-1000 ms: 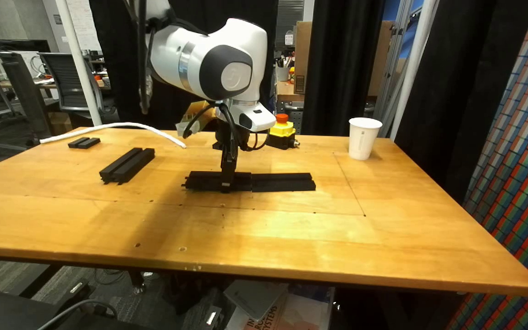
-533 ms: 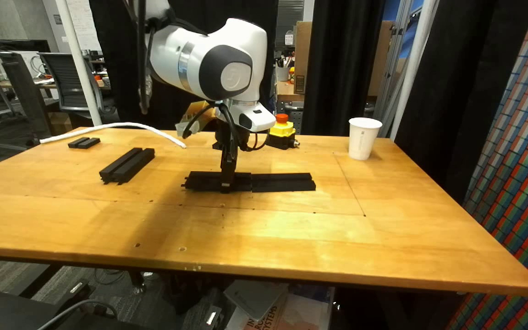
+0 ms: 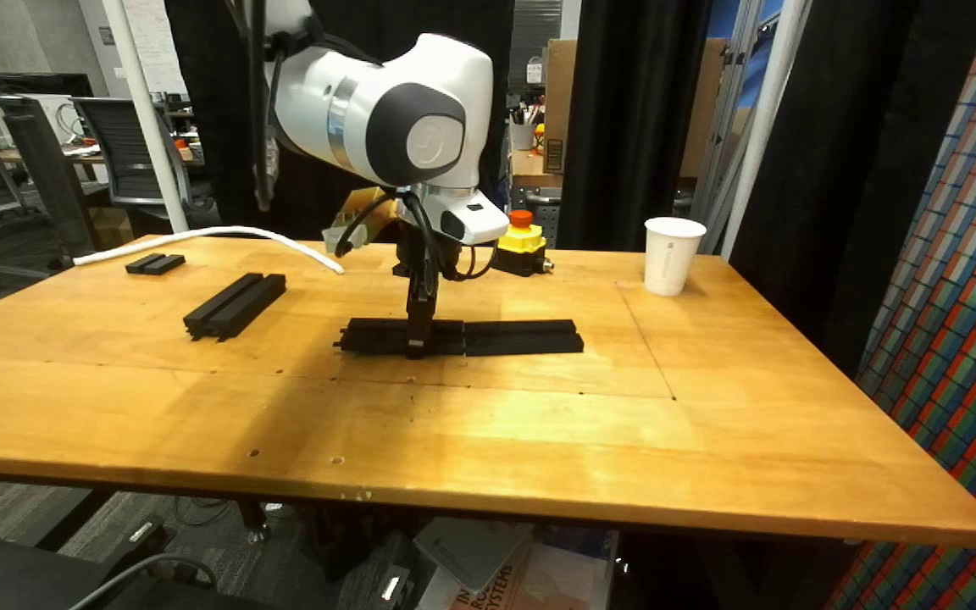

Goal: Connect the four black objects together

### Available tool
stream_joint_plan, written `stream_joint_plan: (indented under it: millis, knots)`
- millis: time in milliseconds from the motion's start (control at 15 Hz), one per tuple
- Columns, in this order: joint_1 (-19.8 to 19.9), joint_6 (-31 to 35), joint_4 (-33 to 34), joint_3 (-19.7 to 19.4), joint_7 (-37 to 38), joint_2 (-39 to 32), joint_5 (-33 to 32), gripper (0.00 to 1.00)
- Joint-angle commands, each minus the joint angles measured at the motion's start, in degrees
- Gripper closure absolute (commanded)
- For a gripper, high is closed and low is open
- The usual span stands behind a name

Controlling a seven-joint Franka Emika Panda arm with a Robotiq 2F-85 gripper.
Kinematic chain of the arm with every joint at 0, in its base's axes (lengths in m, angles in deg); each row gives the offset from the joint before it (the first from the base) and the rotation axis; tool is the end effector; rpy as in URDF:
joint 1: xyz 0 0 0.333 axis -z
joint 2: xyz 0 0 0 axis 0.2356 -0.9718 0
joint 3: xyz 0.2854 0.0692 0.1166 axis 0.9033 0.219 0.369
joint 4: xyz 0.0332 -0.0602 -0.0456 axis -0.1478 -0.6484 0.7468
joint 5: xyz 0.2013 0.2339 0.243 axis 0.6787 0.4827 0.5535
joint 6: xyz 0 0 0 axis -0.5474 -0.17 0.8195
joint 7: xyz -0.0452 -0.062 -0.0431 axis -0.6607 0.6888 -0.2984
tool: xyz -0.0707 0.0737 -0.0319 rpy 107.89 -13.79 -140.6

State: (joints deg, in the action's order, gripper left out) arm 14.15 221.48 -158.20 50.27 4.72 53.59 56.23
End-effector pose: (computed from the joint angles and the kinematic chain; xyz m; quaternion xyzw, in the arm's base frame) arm 0.5029 -0.0395 0.2137 -0.8135 0.5755 0.0506 0.0661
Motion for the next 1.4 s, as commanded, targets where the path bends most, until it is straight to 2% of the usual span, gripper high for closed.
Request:
stream_joint_plan:
  millis: [0, 1333]
  knots:
    - [0.1, 0.8, -1.8, 0.1, -0.8, 0.8, 1.1, 0.53]
    - [0.9, -0.5, -2.8, 0.2, -5.1, 1.6, 2.2, 0.53]
